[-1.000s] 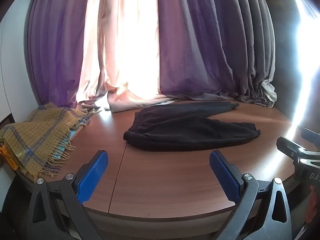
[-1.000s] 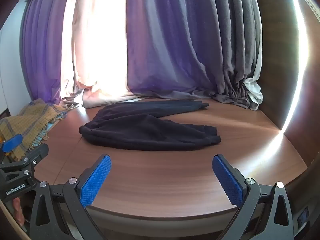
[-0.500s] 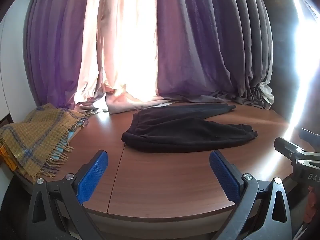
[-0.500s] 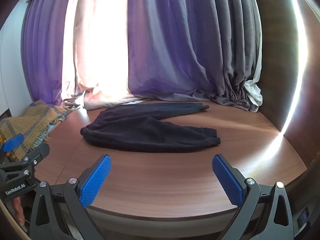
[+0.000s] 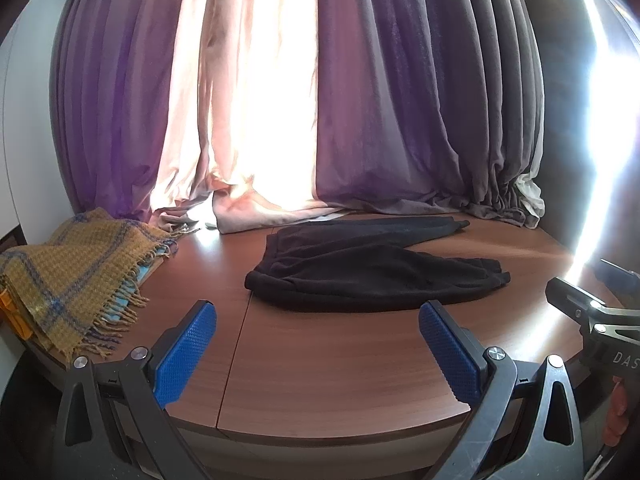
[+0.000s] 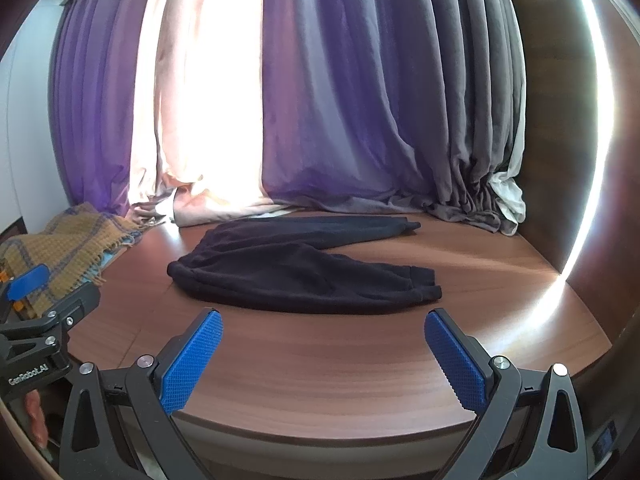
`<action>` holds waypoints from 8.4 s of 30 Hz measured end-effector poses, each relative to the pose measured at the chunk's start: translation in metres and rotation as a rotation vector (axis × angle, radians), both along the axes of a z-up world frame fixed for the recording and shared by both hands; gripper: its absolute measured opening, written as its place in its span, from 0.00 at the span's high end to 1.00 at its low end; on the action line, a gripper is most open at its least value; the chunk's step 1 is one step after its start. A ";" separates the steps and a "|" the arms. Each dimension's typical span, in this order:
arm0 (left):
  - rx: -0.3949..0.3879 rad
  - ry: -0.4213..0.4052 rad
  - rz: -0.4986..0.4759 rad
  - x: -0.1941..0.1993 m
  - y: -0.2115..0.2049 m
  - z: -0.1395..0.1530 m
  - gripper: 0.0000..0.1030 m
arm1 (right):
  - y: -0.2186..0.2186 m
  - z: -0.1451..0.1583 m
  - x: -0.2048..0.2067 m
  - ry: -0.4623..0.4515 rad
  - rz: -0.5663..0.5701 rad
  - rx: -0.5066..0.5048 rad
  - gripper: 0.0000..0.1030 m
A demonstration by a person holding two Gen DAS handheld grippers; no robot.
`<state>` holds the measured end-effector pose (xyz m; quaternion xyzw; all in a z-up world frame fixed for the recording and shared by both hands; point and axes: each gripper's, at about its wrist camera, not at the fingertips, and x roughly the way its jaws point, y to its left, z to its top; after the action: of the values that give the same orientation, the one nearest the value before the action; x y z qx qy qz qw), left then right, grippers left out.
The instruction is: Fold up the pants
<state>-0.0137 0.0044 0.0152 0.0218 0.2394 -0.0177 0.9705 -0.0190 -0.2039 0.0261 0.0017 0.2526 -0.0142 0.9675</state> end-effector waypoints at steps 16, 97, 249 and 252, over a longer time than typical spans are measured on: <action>-0.002 -0.010 0.004 -0.001 0.000 0.003 0.00 | 0.000 0.002 -0.002 -0.011 0.012 0.001 0.01; -0.028 0.262 -0.013 0.215 0.073 -0.095 0.10 | 0.030 -0.084 0.182 0.212 -0.148 0.075 0.01; -0.039 0.399 0.179 0.487 0.044 -0.120 0.62 | -0.027 -0.107 0.546 0.377 -0.004 0.095 0.59; -0.024 0.364 0.148 0.471 0.039 -0.103 0.58 | -0.026 -0.089 0.527 0.323 0.020 0.083 0.51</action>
<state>0.4577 0.0436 -0.0879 -0.0109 0.4115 0.0474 0.9101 0.5084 -0.2301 -0.0626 0.0370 0.4050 0.0059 0.9135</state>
